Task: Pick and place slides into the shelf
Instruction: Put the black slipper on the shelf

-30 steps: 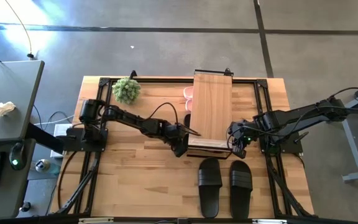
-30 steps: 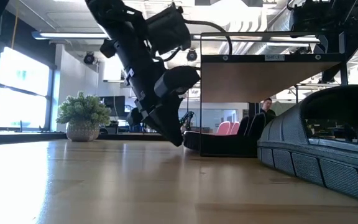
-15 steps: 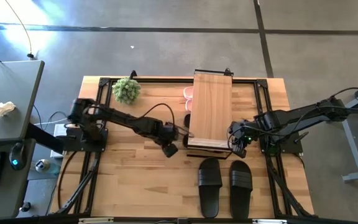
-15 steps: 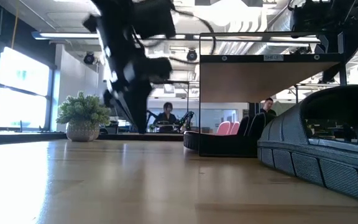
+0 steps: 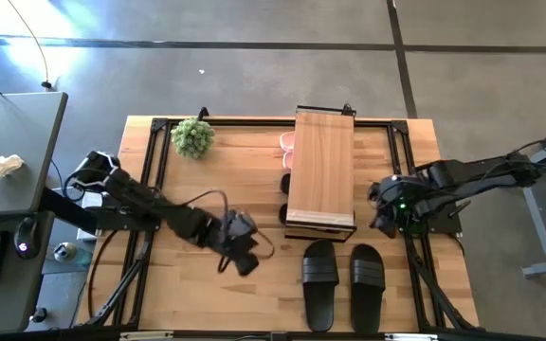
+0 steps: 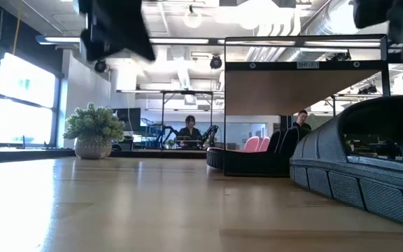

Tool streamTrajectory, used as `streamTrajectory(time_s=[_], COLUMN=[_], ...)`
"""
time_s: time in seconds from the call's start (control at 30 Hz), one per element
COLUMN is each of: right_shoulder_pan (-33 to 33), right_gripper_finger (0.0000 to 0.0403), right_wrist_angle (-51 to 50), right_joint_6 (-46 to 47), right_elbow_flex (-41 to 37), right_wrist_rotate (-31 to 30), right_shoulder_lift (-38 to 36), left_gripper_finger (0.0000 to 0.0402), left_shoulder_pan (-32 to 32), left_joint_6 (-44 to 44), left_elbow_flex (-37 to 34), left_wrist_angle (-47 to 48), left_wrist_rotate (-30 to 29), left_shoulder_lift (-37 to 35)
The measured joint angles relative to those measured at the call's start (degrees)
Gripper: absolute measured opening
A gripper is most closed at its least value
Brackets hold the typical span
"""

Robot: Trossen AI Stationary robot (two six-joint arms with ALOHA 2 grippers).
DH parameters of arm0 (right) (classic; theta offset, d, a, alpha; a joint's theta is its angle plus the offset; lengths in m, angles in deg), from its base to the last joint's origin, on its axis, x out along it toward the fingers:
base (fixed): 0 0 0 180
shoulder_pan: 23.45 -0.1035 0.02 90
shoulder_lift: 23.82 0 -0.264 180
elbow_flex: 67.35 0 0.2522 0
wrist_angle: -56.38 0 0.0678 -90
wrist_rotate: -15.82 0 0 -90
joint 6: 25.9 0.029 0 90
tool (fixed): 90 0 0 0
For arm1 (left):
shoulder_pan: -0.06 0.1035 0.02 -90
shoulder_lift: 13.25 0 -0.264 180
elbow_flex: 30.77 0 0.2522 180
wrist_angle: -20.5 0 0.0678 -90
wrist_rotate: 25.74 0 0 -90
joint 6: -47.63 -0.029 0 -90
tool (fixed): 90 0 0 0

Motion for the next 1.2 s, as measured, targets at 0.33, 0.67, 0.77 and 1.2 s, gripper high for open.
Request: streamTrajectory(time_s=[0.33,0.67,0.77,1.2], right_shoulder_pan=[-12.5,-32.5,-36.6,-48.0], right_gripper_finger=[0.0000,0.0000,0.0000,0.0000], right_wrist_angle=[28.4,15.6,4.5,-23.4], right_joint_6=[8.5,5.9,5.6,25.3], right_elbow_flex=[0.0,10.9,17.9,31.1], right_wrist_rotate=[3.6,-18.9,-24.6,-30.5], right_shoulder_lift=[-6.2,3.7,9.6,37.5], left_gripper_finger=[0.0000,0.0000,0.0000,0.0000], left_shoulder_pan=[-10.0,-9.7,-8.9,-9.0], left_joint_6=[1.8,3.0,3.0,2.3], left_elbow_flex=[0.1,0.0,0.0,0.0], left_wrist_angle=[-14.3,-13.7,-13.8,-13.4], left_wrist_rotate=[-18.3,-21.3,-20.9,-12.4], left_shoulder_lift=[1.6,2.4,2.4,2.4])
